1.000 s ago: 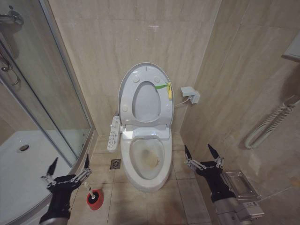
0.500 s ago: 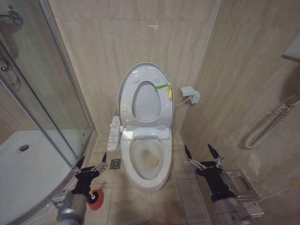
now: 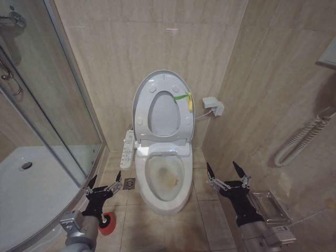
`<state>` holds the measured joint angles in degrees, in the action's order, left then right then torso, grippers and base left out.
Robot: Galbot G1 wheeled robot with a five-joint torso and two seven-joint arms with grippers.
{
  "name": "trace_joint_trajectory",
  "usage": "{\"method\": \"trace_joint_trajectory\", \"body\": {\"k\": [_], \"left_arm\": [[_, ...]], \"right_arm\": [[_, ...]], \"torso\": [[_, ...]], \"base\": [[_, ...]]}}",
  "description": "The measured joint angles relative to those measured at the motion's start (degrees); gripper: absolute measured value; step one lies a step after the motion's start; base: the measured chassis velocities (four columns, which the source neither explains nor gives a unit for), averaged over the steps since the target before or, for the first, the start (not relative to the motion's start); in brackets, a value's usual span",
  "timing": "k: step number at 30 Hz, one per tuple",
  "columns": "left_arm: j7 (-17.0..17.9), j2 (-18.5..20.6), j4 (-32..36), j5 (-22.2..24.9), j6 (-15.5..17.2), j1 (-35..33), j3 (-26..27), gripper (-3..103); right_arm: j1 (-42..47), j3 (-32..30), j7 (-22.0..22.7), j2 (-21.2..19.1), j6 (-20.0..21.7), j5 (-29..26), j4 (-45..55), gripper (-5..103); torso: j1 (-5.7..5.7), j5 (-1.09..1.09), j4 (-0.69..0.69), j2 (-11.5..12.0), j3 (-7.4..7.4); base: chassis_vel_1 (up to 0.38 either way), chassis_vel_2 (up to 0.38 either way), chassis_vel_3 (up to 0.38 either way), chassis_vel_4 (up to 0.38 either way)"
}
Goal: Open the toilet lid, clean the toilet bowl with a toilet brush, close the toilet lid, and flush.
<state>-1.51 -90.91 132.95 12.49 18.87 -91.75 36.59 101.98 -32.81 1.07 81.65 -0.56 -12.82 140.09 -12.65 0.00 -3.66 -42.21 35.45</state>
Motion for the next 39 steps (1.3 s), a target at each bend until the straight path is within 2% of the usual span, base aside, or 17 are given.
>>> {"method": "trace_joint_trajectory", "body": {"k": [39], "left_arm": [[0.2,0.1,0.1,-0.1,-0.3,-0.2,0.0,100]], "right_arm": [[0.0,0.0,0.0,0.0,0.0,0.0,0.0,100]], "torso": [[0.00,-0.01,0.00,0.0,0.00]], "base": [[0.000,0.000,0.000,0.000]]}}
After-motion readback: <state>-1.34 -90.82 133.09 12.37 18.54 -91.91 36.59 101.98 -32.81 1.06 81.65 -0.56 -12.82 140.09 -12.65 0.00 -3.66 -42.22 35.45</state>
